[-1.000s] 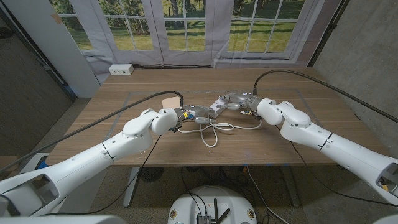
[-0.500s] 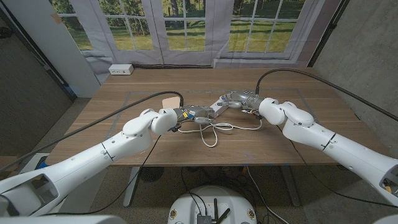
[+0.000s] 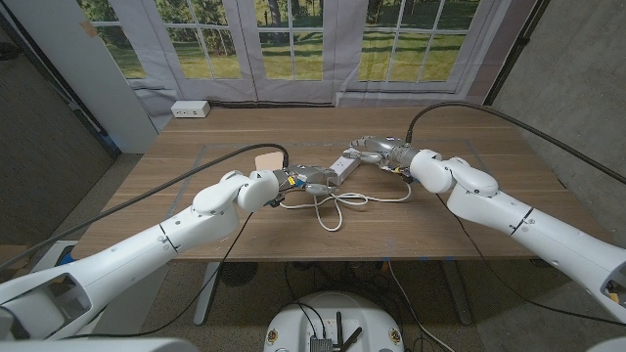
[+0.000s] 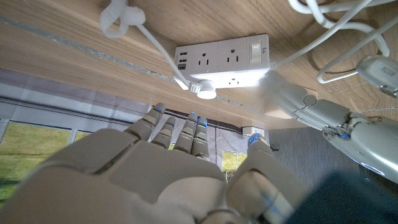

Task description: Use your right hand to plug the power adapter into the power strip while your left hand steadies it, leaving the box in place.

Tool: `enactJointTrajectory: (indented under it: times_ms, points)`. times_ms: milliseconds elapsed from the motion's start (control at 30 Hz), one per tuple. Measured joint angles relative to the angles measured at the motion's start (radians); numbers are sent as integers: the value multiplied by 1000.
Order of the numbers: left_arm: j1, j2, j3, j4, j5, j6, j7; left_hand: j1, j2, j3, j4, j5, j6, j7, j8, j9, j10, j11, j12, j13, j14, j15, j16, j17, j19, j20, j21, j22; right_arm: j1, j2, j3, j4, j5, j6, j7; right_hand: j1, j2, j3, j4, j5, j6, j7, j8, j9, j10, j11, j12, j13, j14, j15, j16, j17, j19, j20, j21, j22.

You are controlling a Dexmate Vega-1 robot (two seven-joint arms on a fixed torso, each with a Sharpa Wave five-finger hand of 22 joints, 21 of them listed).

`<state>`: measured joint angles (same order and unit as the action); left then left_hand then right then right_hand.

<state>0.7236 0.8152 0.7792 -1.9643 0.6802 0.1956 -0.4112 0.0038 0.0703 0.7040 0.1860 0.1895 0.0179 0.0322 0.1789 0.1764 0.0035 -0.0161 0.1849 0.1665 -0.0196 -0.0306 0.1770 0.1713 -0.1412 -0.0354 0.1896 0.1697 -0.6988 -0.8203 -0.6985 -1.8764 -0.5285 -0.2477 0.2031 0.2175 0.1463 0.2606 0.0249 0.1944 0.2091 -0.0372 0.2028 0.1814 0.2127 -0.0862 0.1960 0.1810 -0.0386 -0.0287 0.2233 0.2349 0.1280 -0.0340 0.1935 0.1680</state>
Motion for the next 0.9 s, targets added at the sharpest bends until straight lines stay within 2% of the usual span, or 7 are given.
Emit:
enactJointTrajectory:
  times_ms: [367,467,600,733,900]
  points:
    - [-4,-1,-4,1,12,-9,17,0,0,0,0,0,0,0,0,0,2,-2,0,0,0,0,0,1,0,0,0,0,-3,-4,15,-2,27,2,-25,0,0,2,-2,0,0,0,0,0,0,0,0,0,4,4,0,-3,2,-1,0,0]
    - [-4,-1,-5,1,15,-9,25,0,0,1,-1,0,4,-4,0,0,3,-2,0,0,0,0,0,1,3,2,0,0,-3,-5,17,-2,31,2,-27,6,6,4,-4,0,0,0,0,0,0,0,0,0,4,4,0,-3,16,-2,0,0]
    - [2,-2,-12,-2,20,-9,40,0,0,4,-4,0,9,-2,0,0,10,-2,0,5,0,0,0,1,13,2,0,0,-3,-5,20,-2,45,2,-34,5,5,8,-8,0,5,-6,0,0,7,-7,0,0,4,4,0,-3,16,-2,0,0]
    - [9,-2,-19,-7,23,-7,53,0,0,4,-4,0,15,-7,0,0,25,0,10,11,0,0,0,1,13,2,8,0,-3,-6,21,1,54,2,-37,5,5,8,-8,0,5,-6,0,0,11,-3,0,0,4,4,0,-3,18,-4,0,0]
    - [16,-2,-28,-12,25,-2,70,0,0,4,-4,0,20,-2,7,0,21,-4,7,5,0,0,0,1,16,-2,8,0,-2,-6,22,5,64,2,-41,5,5,11,-11,0,9,-2,0,0,11,-3,0,0,12,1,7,-3,28,0,0,0]
